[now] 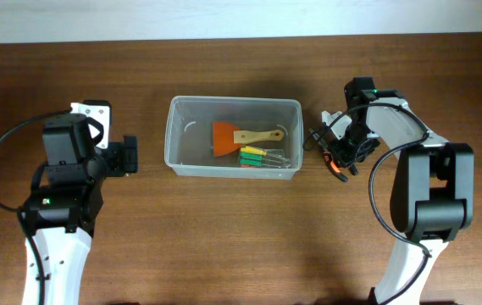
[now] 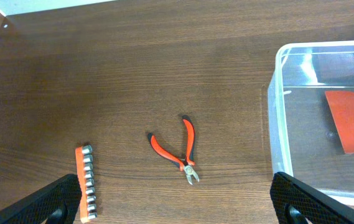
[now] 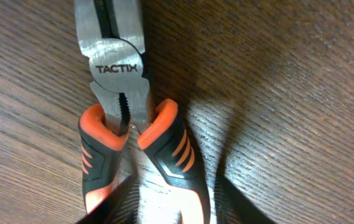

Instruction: Pack container

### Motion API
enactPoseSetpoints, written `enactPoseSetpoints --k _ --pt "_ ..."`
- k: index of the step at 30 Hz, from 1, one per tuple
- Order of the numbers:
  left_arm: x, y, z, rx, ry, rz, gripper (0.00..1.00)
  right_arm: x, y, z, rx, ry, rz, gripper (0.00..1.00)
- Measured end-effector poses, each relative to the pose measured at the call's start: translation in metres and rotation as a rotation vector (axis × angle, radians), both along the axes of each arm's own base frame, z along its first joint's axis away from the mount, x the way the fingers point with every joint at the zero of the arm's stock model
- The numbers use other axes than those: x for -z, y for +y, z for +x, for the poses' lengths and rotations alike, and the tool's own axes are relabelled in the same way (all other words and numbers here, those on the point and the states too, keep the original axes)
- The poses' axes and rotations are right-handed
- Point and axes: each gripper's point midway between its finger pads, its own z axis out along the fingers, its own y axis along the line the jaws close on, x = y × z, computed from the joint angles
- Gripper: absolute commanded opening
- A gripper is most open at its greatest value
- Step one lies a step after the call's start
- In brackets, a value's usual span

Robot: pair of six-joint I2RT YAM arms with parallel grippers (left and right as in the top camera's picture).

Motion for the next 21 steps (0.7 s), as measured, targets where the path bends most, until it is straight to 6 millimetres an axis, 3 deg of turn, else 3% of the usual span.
enactPoseSetpoints --k 10,21 --pt "0.0000 0.0000 0.0000 0.000 0.000 0.000 0.99 0.0002 -0.0019 0.0010 0.018 -0.004 -0.012 0.19" --pt "0.0000 0.0000 0.0000 0.000 0.000 0.000 0.99 -0.0042 0.0017 -0.0049 0.068 0.045 0.001 0.16"
